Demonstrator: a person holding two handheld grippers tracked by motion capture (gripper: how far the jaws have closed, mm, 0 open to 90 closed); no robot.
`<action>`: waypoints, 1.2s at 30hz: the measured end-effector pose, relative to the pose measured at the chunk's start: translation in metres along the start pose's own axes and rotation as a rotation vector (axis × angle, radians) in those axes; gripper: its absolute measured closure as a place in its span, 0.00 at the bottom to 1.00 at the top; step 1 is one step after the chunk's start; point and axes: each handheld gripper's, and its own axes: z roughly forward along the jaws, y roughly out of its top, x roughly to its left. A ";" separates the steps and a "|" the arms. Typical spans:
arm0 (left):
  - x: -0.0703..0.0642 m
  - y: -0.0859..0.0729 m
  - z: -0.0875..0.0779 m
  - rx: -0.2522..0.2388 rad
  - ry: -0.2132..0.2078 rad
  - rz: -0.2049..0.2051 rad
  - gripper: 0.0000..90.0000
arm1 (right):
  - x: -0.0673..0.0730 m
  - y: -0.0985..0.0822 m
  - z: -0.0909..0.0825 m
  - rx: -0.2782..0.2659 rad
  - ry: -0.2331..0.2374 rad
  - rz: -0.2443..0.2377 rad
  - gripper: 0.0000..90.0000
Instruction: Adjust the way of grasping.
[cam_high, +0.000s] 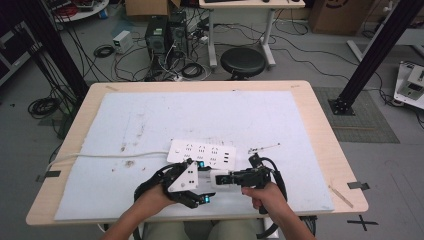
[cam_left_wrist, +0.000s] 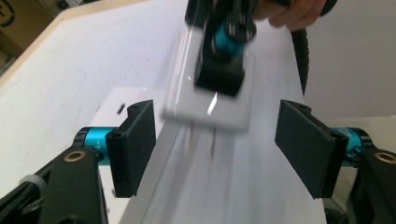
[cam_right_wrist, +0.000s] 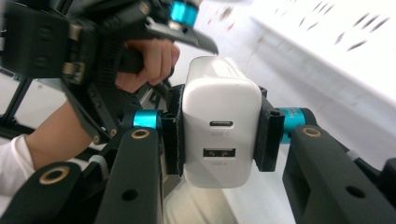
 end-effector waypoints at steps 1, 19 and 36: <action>0.001 -0.003 -0.002 -0.002 0.004 -0.015 0.31 | 0.000 0.001 -0.004 -0.013 -0.013 -0.008 0.70; 0.031 -0.042 -0.042 -0.143 0.125 -0.347 0.27 | 0.012 0.015 -0.054 0.048 -0.355 -0.240 0.70; 0.031 -0.062 -0.072 -0.231 0.239 -0.500 0.26 | 0.036 0.032 -0.083 0.218 -0.603 -0.420 0.70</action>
